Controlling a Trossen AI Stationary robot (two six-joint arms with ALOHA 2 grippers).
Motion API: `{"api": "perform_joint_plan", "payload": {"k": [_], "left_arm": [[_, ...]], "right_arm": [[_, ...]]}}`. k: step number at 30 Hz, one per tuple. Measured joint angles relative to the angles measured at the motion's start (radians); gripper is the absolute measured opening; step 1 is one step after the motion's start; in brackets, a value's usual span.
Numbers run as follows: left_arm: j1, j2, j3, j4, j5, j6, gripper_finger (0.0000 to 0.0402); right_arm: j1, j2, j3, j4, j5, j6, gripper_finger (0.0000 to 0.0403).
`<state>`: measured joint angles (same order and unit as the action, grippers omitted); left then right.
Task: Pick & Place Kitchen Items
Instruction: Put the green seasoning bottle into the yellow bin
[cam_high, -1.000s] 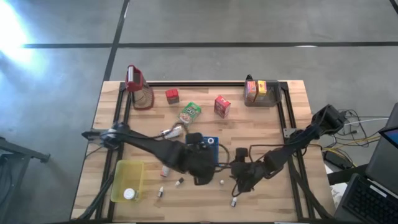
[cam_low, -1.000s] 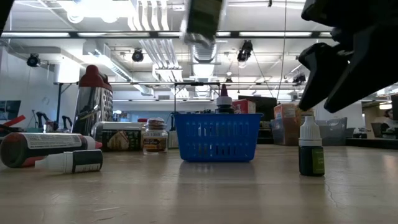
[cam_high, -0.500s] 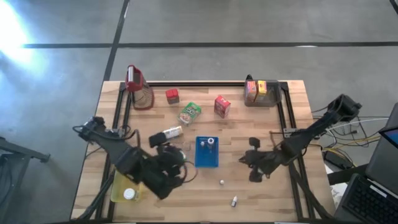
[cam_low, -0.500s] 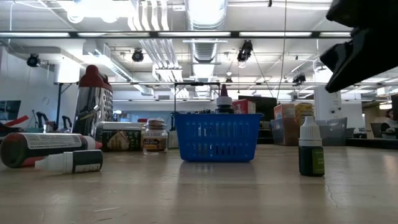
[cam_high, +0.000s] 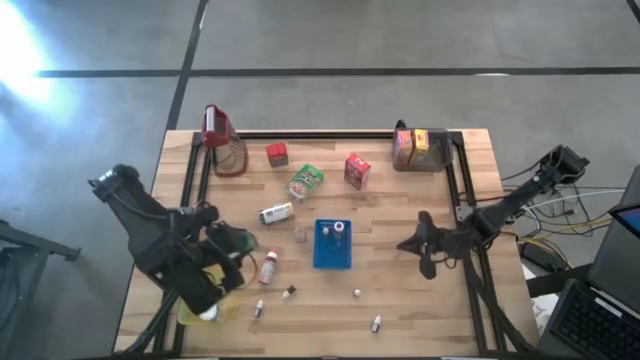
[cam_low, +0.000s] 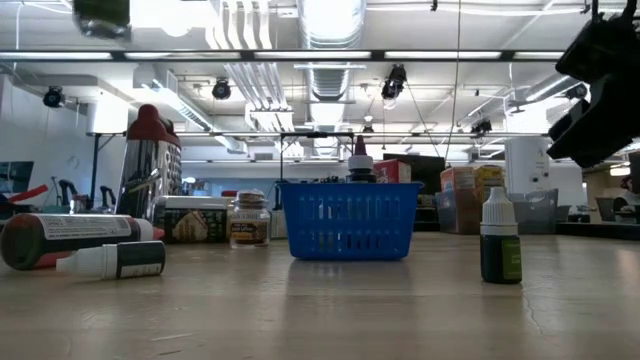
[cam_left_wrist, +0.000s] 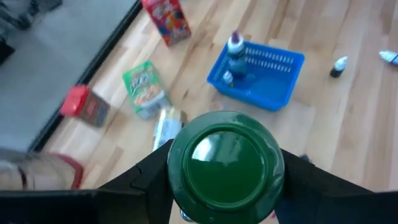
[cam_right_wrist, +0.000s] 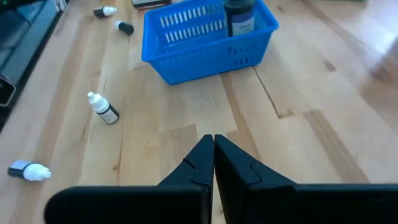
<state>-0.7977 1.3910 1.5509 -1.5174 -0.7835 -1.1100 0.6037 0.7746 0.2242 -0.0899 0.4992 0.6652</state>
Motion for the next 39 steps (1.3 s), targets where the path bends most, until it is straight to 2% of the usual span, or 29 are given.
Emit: {"api": "perform_joint_plan", "payload": {"k": [7,14,23,32,39], "left_arm": [[-0.100,-0.176,-0.243,0.051,0.065,-0.214,0.0211],[-0.224,-0.284,-0.413,0.186,0.166,-0.265,0.0211],[-0.392,-0.331,-0.507,0.215,0.171,-0.359,0.0211],[-0.544,-0.330,-0.579,0.300,0.173,-0.388,0.0211],[-0.584,-0.327,-0.687,0.390,0.173,-0.400,0.0211]], "right_arm": [[0.000,-0.060,-0.050,-0.001,-0.001,0.026,0.0020],[0.000,-0.059,-0.055,-0.003,-0.002,0.024,0.0035],[0.000,-0.059,-0.054,-0.002,-0.002,0.024,0.0054],[0.000,-0.058,-0.053,-0.002,-0.002,0.023,0.0075],[0.000,-0.059,-0.053,-0.002,-0.002,0.023,0.0096]]}}
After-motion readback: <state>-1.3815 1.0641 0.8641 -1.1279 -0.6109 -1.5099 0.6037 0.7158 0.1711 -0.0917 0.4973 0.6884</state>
